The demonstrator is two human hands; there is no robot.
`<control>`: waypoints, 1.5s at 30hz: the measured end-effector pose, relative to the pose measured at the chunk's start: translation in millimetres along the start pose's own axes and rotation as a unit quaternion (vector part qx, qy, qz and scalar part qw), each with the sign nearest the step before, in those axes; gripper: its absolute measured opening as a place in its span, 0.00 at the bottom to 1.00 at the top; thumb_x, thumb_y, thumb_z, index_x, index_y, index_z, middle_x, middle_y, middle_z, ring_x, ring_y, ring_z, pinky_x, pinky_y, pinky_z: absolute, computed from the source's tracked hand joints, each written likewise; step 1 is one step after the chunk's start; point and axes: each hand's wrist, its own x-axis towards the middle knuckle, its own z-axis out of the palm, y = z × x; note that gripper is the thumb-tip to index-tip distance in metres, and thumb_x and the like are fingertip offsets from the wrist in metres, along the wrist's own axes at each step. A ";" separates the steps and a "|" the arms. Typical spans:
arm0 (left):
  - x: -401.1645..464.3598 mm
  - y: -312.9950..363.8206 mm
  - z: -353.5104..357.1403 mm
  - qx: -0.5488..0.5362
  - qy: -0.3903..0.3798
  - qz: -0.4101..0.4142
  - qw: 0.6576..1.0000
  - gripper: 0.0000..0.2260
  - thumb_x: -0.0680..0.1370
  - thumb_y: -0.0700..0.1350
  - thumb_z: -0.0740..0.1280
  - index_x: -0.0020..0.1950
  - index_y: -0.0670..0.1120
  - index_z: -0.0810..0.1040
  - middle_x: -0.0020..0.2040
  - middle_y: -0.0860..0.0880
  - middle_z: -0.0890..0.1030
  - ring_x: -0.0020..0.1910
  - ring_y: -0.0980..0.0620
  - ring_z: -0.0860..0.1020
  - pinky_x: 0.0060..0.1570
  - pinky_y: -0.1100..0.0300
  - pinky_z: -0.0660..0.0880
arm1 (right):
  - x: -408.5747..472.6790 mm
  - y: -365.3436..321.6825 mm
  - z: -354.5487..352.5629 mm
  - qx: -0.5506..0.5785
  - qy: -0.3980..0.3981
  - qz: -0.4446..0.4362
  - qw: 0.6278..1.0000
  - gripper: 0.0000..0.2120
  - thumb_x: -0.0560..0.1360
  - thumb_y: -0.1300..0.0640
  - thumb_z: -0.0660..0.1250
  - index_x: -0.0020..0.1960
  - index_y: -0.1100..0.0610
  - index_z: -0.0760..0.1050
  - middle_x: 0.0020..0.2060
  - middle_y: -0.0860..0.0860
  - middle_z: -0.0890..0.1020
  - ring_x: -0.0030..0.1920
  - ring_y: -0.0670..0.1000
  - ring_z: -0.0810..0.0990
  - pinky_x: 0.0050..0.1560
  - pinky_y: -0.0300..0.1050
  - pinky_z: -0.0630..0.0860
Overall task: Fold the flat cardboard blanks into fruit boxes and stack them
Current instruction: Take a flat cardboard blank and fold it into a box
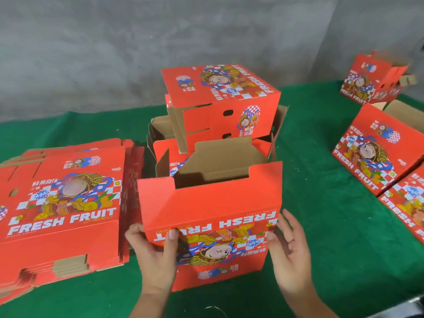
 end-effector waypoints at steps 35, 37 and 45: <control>82.8 66.5 -31.4 0.064 -0.252 -0.068 0.963 0.09 0.73 0.57 0.78 0.52 0.59 0.86 0.78 0.66 0.60 0.78 0.67 0.58 0.75 0.44 0.66 | 74.6 -68.8 21.3 -0.232 -0.173 -0.016 0.957 0.15 0.71 0.41 0.67 0.58 0.35 0.79 0.79 0.41 0.55 0.80 0.43 0.52 0.80 0.55 0.55; 88.1 75.9 -43.5 0.108 -0.302 -0.071 0.945 0.09 0.72 0.57 0.74 0.50 0.58 0.88 0.80 0.68 0.53 0.76 0.75 0.52 0.77 0.49 0.62 | 76.3 -70.4 18.0 -0.260 -0.179 -0.021 0.949 0.14 0.71 0.39 0.66 0.56 0.30 0.79 0.81 0.40 0.52 0.81 0.43 0.48 0.80 0.53 0.53; 101.3 104.0 -55.7 0.220 -0.420 -0.110 0.873 0.27 0.69 0.78 0.62 0.56 0.63 0.85 0.79 0.55 0.68 0.79 0.47 0.64 0.75 0.38 0.63 | 65.6 -81.0 27.6 -0.228 -0.181 -0.039 0.956 0.13 0.74 0.32 0.59 0.56 0.27 0.76 0.57 0.33 0.78 0.58 0.33 0.78 0.51 0.22 0.69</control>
